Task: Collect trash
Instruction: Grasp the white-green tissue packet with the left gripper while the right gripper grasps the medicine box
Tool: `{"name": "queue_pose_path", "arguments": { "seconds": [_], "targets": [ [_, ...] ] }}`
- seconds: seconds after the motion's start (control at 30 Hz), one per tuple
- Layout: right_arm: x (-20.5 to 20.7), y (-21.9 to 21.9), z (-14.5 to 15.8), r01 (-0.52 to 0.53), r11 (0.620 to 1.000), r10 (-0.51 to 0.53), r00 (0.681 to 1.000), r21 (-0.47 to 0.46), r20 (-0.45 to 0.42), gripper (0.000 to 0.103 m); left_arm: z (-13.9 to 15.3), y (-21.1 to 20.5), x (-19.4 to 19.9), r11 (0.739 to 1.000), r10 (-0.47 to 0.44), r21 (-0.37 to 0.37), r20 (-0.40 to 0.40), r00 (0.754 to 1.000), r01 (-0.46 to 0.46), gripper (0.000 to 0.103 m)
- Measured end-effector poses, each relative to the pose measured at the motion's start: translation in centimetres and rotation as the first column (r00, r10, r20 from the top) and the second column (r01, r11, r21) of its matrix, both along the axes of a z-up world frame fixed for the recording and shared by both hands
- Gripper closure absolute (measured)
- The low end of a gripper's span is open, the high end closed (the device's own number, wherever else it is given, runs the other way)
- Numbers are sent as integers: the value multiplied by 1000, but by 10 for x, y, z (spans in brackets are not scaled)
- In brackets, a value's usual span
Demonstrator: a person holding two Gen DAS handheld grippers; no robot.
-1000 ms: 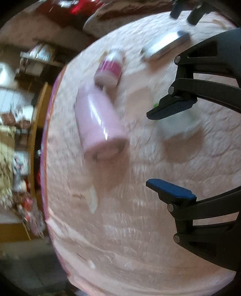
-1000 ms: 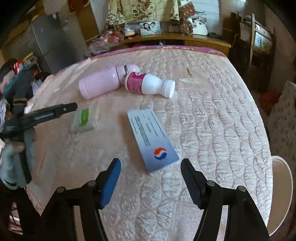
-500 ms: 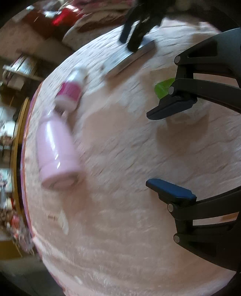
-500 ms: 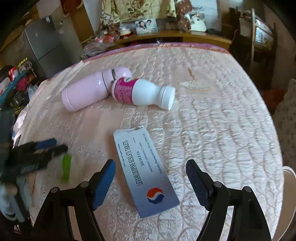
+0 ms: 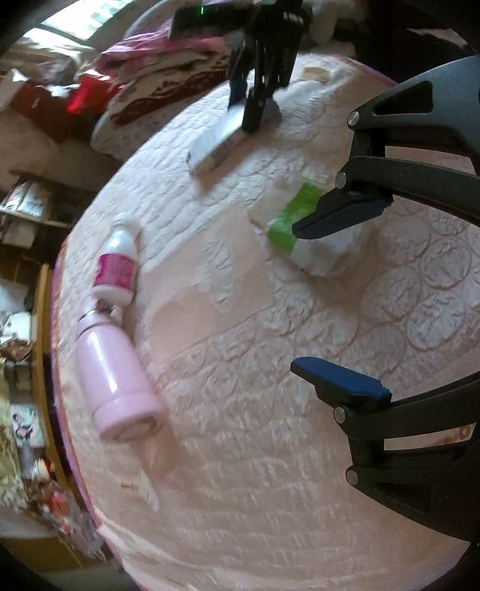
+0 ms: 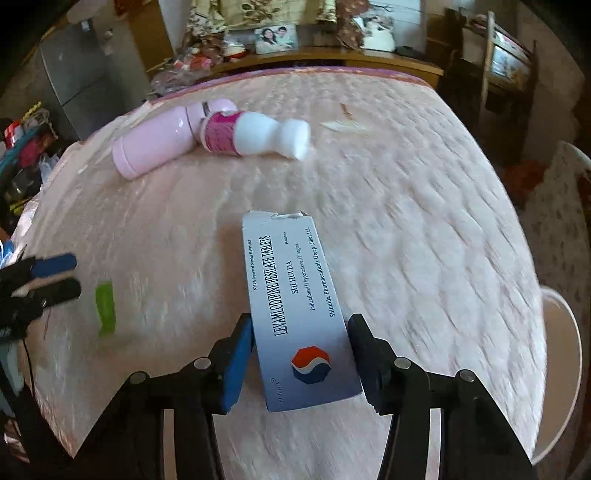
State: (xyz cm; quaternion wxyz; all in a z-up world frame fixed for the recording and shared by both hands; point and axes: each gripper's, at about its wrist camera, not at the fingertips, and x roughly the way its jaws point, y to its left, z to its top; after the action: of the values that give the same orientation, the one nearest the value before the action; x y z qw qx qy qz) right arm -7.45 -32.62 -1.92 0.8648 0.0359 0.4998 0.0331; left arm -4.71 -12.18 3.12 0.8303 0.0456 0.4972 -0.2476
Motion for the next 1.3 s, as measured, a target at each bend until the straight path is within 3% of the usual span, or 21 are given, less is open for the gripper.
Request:
{"name": "queue_pose_path", "arguments": {
  "seconds": [0.1, 0.3, 0.5, 0.6, 0.8, 1.07, 1.17, 1.23, 1.3],
  "targets": [
    [-21, -12, 2, 16, 1000, -16, 1000, 2, -12, 53, -9, -12, -6, 999, -32, -20, -49, 998, 31, 38],
    [-41, -22, 6, 28, 1000, -28, 1000, -6, 3, 53, -9, -39, -46, 992, -118, -53, -62, 991, 115, 38],
    [-47, -21, -1, 35, 999, -35, 999, 12, -21, 51, -2, -44, -53, 990, -119, -79, -71, 990, 113, 38],
    [-48, -17, 0, 19, 1000, -19, 1000, -10, -9, 32, 3, -44, -51, 995, -87, -43, -38, 996, 85, 38],
    [-37, -9, 4, 12, 999, -11, 1000, -48, 25, 31, 2, -62, -38, 997, -59, 54, 47, 997, 56, 38],
    [-26, -13, -4, 25, 998, -24, 1000, -59, 21, 31, -14, -82, -33, 993, -58, 103, 35, 998, 54, 38],
    [-28, -11, -6, 18, 997, -16, 999, -71, 30, 36, -14, -81, -34, 994, -48, 98, 37, 998, 44, 39],
    [-29, -11, -4, 16, 997, -13, 999, -71, 41, 57, -12, -81, -35, 995, -42, 86, 32, 999, 39, 52],
    [-31, -14, -1, 25, 998, -22, 999, -50, 50, 57, -8, -81, -35, 997, -31, 76, 33, 999, 29, 60]
  ]
}}
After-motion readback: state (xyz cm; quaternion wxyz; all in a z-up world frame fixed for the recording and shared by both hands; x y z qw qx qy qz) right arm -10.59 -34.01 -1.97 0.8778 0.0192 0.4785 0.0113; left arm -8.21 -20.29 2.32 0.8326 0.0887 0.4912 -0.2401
